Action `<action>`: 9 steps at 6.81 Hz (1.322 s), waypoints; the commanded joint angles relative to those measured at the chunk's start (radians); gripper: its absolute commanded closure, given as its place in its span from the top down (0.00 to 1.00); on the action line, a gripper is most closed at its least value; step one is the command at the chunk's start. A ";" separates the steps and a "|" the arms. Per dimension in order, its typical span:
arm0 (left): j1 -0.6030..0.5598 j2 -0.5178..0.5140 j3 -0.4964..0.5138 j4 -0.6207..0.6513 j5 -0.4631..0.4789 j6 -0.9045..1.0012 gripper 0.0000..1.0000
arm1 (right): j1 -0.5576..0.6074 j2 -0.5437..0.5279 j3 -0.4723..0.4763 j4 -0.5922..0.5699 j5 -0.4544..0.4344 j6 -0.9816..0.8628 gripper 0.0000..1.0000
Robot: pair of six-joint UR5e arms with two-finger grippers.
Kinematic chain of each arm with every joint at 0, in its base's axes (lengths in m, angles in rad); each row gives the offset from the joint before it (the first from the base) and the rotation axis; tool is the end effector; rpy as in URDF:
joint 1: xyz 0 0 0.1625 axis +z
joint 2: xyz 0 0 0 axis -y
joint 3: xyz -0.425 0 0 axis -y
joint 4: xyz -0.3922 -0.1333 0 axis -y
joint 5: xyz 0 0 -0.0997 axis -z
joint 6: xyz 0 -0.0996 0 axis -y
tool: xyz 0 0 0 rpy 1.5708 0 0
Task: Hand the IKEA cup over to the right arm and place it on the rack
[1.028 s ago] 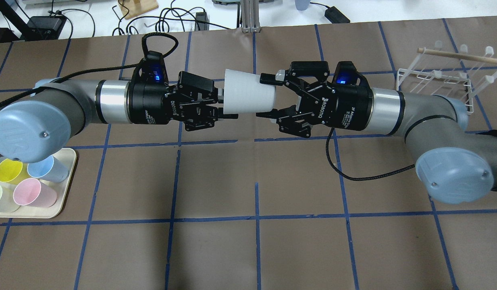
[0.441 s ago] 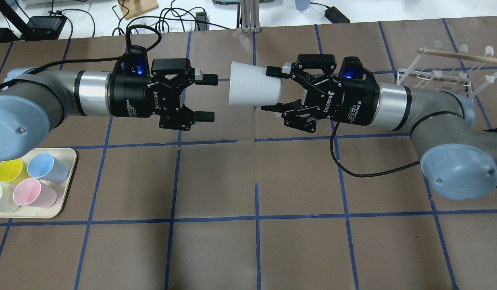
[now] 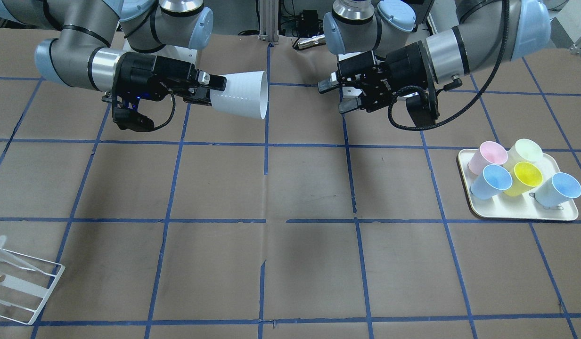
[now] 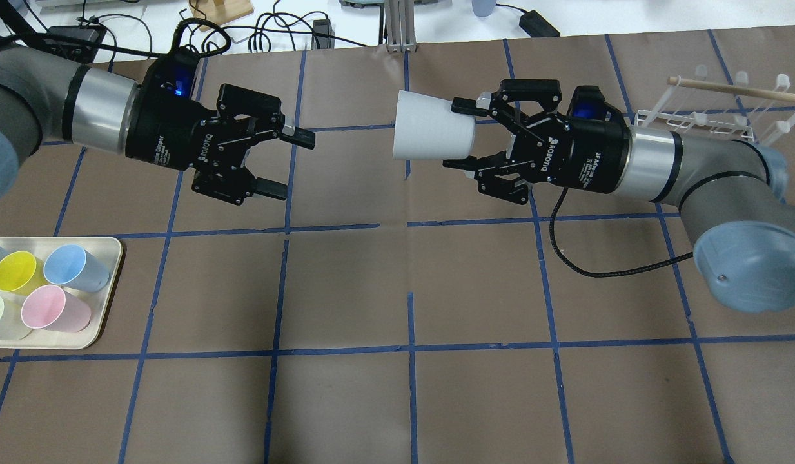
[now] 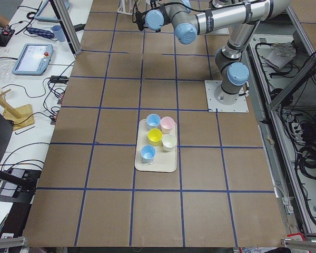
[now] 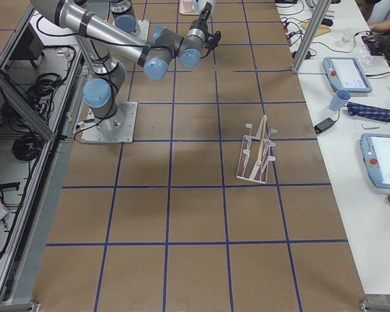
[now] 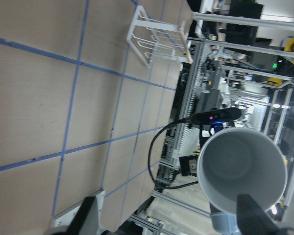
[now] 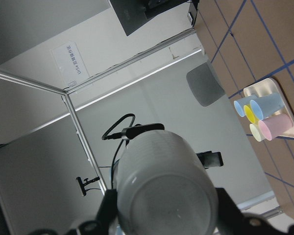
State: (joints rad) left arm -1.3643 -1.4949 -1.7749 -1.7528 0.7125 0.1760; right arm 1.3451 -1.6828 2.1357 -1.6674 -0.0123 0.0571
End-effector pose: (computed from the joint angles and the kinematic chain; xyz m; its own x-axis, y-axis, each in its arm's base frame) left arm -0.1157 -0.4654 0.4437 -0.6175 -0.1914 0.7629 -0.0885 0.9807 0.1744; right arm 0.1379 -0.4402 0.3773 0.0779 0.3943 -0.9157 0.2056 0.8924 0.4017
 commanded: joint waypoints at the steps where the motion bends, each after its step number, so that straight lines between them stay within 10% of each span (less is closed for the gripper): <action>1: -0.062 0.001 0.060 0.114 0.285 -0.068 1.00 | -0.063 0.000 -0.096 0.004 -0.267 0.042 0.44; 4: -0.225 -0.019 0.080 0.305 0.689 -0.153 1.00 | -0.064 0.000 -0.293 0.052 -0.828 0.053 0.43; 7: -0.225 -0.048 0.155 0.309 0.791 -0.249 1.00 | -0.070 0.009 -0.376 0.054 -1.378 -0.202 0.37; 9: -0.229 -0.093 0.230 0.296 0.792 -0.253 1.00 | -0.084 0.052 -0.398 -0.094 -1.581 -0.388 0.34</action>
State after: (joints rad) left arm -1.5908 -1.5600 -1.5916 -1.4474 1.5005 -0.0684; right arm 1.2674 -1.6619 1.7491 -1.6652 -1.4587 -0.2196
